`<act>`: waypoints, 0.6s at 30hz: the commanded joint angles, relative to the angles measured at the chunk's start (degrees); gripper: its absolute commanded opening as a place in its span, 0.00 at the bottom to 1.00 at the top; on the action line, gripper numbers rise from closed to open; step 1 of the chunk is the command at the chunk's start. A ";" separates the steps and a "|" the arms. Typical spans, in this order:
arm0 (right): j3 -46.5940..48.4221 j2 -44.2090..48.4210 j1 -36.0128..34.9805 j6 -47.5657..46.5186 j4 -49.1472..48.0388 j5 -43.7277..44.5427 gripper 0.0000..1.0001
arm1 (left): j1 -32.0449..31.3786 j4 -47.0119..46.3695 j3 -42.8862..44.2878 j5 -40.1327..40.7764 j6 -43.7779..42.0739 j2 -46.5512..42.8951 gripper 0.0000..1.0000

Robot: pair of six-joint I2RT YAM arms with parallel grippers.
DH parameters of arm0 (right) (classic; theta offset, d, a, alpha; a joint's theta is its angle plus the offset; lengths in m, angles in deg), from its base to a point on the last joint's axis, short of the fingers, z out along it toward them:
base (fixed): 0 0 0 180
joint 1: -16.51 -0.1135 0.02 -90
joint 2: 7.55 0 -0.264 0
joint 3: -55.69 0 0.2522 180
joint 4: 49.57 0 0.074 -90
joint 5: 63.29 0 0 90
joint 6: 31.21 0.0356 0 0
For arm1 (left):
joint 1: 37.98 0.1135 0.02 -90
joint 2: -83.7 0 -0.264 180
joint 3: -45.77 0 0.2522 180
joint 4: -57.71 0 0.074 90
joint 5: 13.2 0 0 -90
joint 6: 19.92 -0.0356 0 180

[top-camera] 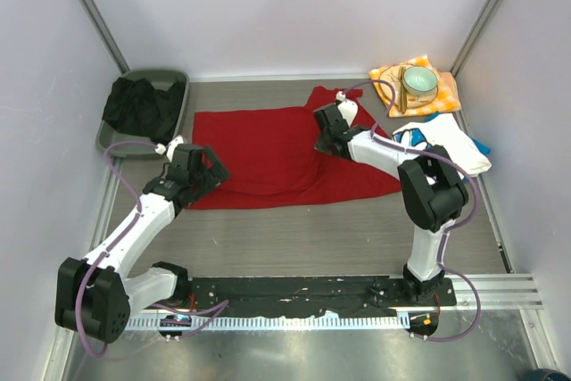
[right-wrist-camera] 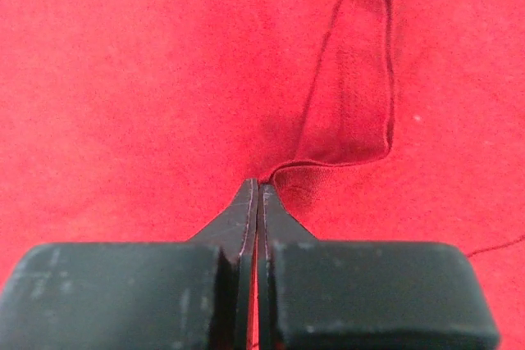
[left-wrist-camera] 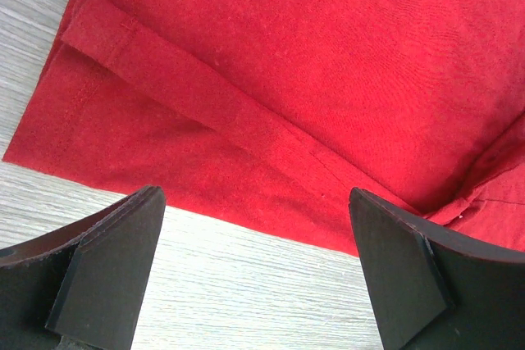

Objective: Fold and stack the t-shirts

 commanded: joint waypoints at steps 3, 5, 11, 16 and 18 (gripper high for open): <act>5.88 -5.91 -0.30 -0.54 -2.59 -4.69 0.01 | -0.25 -1.15 1.04 0.41 -0.82 0.23 1.00; 7.20 -7.23 -0.66 -0.71 -4.08 -6.18 0.01 | -0.25 -0.98 1.04 0.50 -1.00 0.06 1.00; 8.44 -9.34 -1.97 -1.33 -7.68 -8.12 0.01 | -0.16 -1.07 0.86 0.67 -1.17 0.15 1.00; 9.14 -9.43 -2.68 -2.82 -9.01 -8.21 0.01 | -0.25 -1.07 0.86 0.76 -1.17 0.32 1.00; 9.23 -9.43 -2.68 -3.43 -9.36 -7.68 0.01 | -0.16 -1.07 0.78 0.76 -1.17 0.41 1.00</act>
